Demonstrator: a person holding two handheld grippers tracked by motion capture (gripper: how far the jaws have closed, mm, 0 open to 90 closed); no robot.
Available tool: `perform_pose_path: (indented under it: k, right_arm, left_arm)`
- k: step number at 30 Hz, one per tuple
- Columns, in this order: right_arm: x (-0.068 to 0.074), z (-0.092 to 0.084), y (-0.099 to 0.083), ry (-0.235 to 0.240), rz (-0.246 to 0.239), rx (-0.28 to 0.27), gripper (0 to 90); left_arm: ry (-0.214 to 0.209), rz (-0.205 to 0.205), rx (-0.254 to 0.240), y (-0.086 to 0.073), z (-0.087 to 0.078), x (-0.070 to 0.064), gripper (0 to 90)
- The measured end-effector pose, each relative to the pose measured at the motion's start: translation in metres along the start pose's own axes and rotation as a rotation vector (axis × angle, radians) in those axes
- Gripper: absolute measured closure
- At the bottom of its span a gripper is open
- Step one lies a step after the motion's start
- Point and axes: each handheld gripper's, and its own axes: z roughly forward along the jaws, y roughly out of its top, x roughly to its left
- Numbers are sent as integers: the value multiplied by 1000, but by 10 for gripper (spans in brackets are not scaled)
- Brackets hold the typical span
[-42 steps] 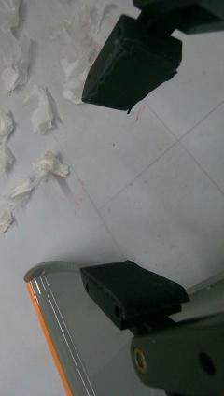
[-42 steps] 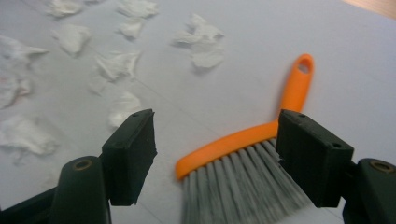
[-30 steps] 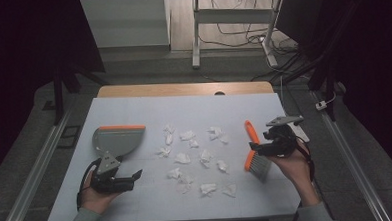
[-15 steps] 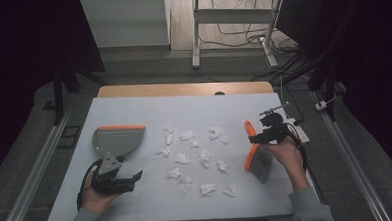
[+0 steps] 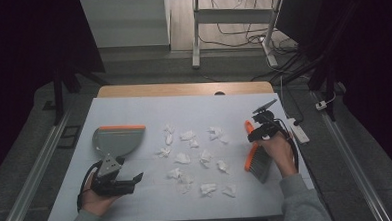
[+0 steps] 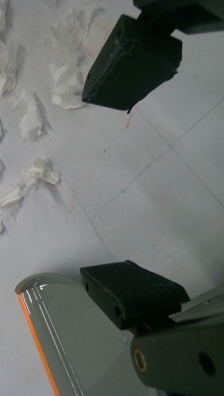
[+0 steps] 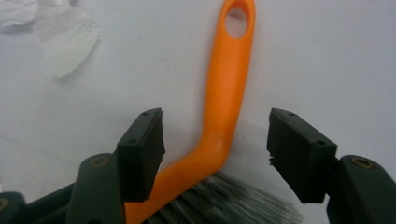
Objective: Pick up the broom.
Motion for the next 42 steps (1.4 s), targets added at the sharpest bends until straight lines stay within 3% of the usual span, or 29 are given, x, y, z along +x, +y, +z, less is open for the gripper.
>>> perform_pose_path:
  k: [2,3,7,11,13,18,21,24,29,31,34,36,37,42]
  right_arm:
    - [1,8,1,25,5,18,371]
    - [1,10,1,11,-1,47,373]
    - [0,16,2,-23,31,68,397]
    - [-2,23,2,-30,52,113,439]
    - [-1,23,2,-33,60,107,461]
    - [2,22,4,-36,89,128,630]
    - [6,22,5,-48,93,133,695]
    - [6,22,5,-43,86,137,704]
    - [5,21,2,-32,80,110,707]
    - [2,20,-2,-13,45,82,709]
    - [0,15,-8,15,2,22,710]
    - [-2,12,-11,26,9,-8,710]
    - [-8,6,-16,45,6,-56,710]
    - [-19,-15,-27,116,17,-163,711]
  left_arm:
    - [0,11,-5,0,-1,0,165]
    - [-1,13,-7,-1,-1,0,165]
    - [-10,25,-9,-1,-1,-2,165]
    - [-10,22,-13,-1,-2,-1,165]
    - [-9,19,-13,-1,-2,-1,165]
    - [-7,25,-5,-1,0,-2,165]
    - [-6,27,-6,-1,-1,-2,165]
    - [-8,27,-6,-2,0,-3,165]
    - [-4,27,-9,-2,-1,-3,165]
    - [-4,23,-10,-2,-2,-1,165]
    - [-9,20,-8,-2,0,0,165]
    - [-7,20,-6,-2,1,0,165]
    - [-7,20,-5,-2,1,0,165]
    - [-3,20,-8,-1,1,-1,165]
